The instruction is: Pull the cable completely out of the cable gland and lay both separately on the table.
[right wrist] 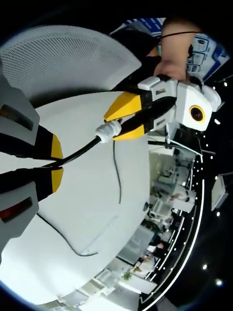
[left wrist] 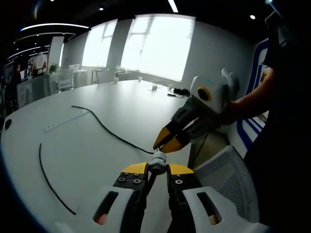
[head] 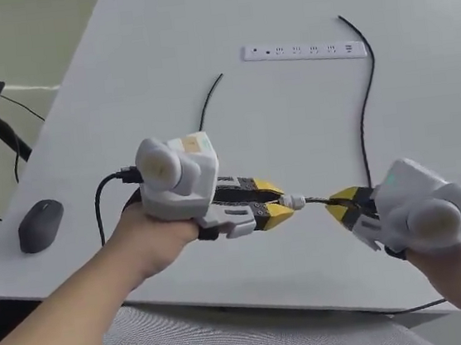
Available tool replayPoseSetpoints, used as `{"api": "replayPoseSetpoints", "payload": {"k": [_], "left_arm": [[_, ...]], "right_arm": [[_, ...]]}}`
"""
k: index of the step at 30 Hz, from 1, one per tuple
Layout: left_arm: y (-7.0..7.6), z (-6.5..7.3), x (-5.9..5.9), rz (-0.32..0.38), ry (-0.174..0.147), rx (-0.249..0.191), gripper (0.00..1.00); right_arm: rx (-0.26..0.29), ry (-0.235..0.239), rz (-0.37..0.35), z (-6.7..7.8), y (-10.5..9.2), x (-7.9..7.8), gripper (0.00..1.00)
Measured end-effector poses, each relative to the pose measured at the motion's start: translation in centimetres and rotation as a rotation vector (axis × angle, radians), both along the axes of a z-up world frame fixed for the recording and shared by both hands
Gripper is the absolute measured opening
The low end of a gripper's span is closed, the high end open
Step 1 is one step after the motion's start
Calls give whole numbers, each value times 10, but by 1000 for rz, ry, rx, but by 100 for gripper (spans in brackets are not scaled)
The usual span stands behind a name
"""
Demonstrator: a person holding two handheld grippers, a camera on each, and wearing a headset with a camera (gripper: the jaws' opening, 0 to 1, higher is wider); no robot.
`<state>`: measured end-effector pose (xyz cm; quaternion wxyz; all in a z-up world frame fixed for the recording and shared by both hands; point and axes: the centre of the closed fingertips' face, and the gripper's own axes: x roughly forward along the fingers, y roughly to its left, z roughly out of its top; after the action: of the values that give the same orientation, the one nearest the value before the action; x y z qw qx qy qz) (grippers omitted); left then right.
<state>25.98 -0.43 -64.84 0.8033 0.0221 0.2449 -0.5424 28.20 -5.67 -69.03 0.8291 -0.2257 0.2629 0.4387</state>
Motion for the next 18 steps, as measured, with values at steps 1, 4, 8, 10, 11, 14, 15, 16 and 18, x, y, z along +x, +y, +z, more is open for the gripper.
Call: {"api": "replayPoseSetpoints", "payload": {"k": [1, 4, 8, 10, 11, 14, 15, 16, 18], "left_arm": [[-1, 0, 0, 1, -1, 0, 15], [-2, -1, -2, 1, -3, 3, 15], [-3, -2, -2, 7, -15, 9, 15], [-3, -2, 0, 14, -19, 9, 15], [-4, -1, 1, 21, -22, 8, 15], [-4, -1, 4, 38, -27, 9, 15], [-5, -1, 4, 40, -30, 9, 15], [-6, -1, 5, 42, -34, 9, 15], [-8, -1, 4, 43, -40, 15, 15]], "right_arm": [[2, 7, -10, -2, -2, 0, 0], [11, 34, -49, -8, -7, 0, 0], [39, 109, -153, -18, -17, 1, 0], [75, 163, -210, -23, -20, 1, 0], [94, 184, -228, -24, -21, 1, 0], [80, 204, -269, -31, -31, 3, 0], [76, 206, -281, -33, -34, 4, 0], [75, 215, -292, -35, -36, 4, 0], [74, 242, -323, -39, -41, 3, 0]]}}
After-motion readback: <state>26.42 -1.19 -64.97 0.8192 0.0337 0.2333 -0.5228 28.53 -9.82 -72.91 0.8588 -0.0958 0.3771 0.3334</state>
